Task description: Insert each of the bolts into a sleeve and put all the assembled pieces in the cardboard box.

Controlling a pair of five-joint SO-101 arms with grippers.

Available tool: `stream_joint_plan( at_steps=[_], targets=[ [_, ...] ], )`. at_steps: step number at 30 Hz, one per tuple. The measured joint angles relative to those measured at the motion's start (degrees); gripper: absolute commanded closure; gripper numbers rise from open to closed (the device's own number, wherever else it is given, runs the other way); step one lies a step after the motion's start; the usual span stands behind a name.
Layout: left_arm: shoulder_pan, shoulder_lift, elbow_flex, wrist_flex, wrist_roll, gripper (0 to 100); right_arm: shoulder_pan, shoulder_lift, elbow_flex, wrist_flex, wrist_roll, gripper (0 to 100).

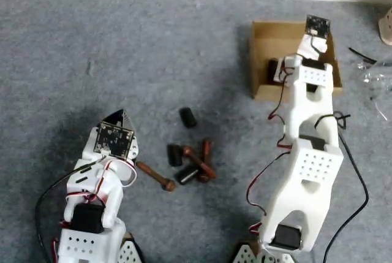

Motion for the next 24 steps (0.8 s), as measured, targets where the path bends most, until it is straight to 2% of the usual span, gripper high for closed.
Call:
stream_joint_plan(
  at_steps=[7, 11, 18, 24],
  targets=[
    [0.00, 0.00, 0.00, 0.00, 0.00, 99, 0.00, -2.73, 1.41, 1.14, 0.00, 78.2],
    [0.00, 0.00, 0.00, 0.00, 0.00, 99, -0.09, -7.21, 6.95, 1.32, 0.00, 78.2],
    [0.00, 0.00, 0.00, 0.00, 0.00, 99, -3.60, -25.32, 20.48, 1.05, -1.49, 78.2],
    [0.00, 0.00, 0.00, 0.00, 0.00, 99, -10.20, -45.89, 42.20, -7.03, -2.29, 78.2]
  ],
)
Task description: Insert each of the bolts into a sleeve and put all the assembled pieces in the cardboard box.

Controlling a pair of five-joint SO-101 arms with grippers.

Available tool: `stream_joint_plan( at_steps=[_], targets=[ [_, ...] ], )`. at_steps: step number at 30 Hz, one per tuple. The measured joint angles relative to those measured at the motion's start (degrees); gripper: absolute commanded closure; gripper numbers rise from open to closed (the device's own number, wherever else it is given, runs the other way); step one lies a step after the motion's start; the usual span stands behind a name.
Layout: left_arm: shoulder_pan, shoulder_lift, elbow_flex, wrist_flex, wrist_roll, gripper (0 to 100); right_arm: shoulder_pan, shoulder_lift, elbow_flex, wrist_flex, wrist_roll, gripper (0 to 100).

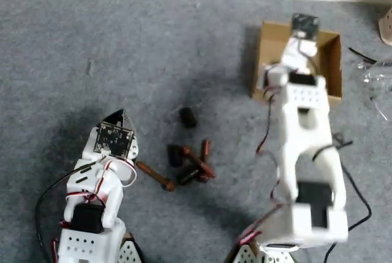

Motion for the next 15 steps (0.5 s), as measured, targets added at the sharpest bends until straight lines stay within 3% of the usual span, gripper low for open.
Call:
stream_joint_plan(
  at_steps=[10, 15],
  targets=[
    [0.00, 0.00, 0.00, 0.00, 0.00, 99, -14.07, -33.23, 34.90, -7.12, -0.09, 78.2],
    [0.00, 0.00, 0.00, 0.00, 0.00, 99, -20.84, -43.08, 43.52, -7.12, 7.21, 78.2]
  ],
)
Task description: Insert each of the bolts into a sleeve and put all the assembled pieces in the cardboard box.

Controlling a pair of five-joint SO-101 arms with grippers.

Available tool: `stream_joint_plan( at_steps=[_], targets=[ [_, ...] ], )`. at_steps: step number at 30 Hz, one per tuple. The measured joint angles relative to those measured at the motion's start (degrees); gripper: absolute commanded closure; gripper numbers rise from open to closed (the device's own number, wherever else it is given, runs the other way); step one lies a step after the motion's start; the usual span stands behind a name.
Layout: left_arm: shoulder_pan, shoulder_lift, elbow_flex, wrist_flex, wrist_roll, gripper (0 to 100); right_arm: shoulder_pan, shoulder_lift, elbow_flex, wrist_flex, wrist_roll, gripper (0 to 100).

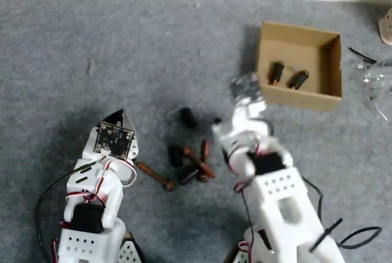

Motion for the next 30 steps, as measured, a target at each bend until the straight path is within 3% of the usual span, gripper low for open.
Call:
stream_joint_plan(
  at_steps=[20, 30],
  targets=[
    [0.00, 0.00, 0.00, 0.00, 0.00, 99, -17.85, -2.20, 9.58, 0.00, 4.92, 78.2],
    [0.00, 0.00, 0.00, 0.00, 0.00, 99, -19.52, -0.97, 10.29, -3.34, 5.01, 78.2]
  ],
)
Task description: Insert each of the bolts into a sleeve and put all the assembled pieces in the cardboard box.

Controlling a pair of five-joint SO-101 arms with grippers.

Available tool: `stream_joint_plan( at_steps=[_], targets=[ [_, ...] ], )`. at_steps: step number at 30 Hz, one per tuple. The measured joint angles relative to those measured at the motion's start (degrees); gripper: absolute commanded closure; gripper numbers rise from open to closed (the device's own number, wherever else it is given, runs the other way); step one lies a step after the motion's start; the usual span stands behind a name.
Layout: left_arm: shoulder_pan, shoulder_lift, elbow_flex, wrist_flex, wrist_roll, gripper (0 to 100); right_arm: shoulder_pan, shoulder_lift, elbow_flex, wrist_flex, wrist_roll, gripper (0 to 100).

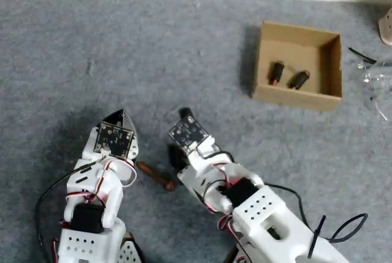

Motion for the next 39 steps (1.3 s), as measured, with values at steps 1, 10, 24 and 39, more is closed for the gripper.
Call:
stream_joint_plan(
  at_steps=[1, 10, 24, 39],
  targets=[
    [0.00, 0.00, 0.00, 0.00, 0.00, 99, -0.09, 1.76, 0.18, -0.79, 0.00, 78.2],
    [0.00, 0.00, 0.00, 0.00, 0.00, 99, -0.09, 22.24, -6.68, -5.10, 0.26, 78.2],
    [0.00, 0.00, 0.00, 0.00, 0.00, 99, -0.18, 31.12, -10.73, -5.27, 0.44, 80.6],
    [0.00, 0.00, 0.00, 0.00, 0.00, 99, 4.22, 32.18, -11.43, -5.27, 0.44, 99.4]
  ],
)
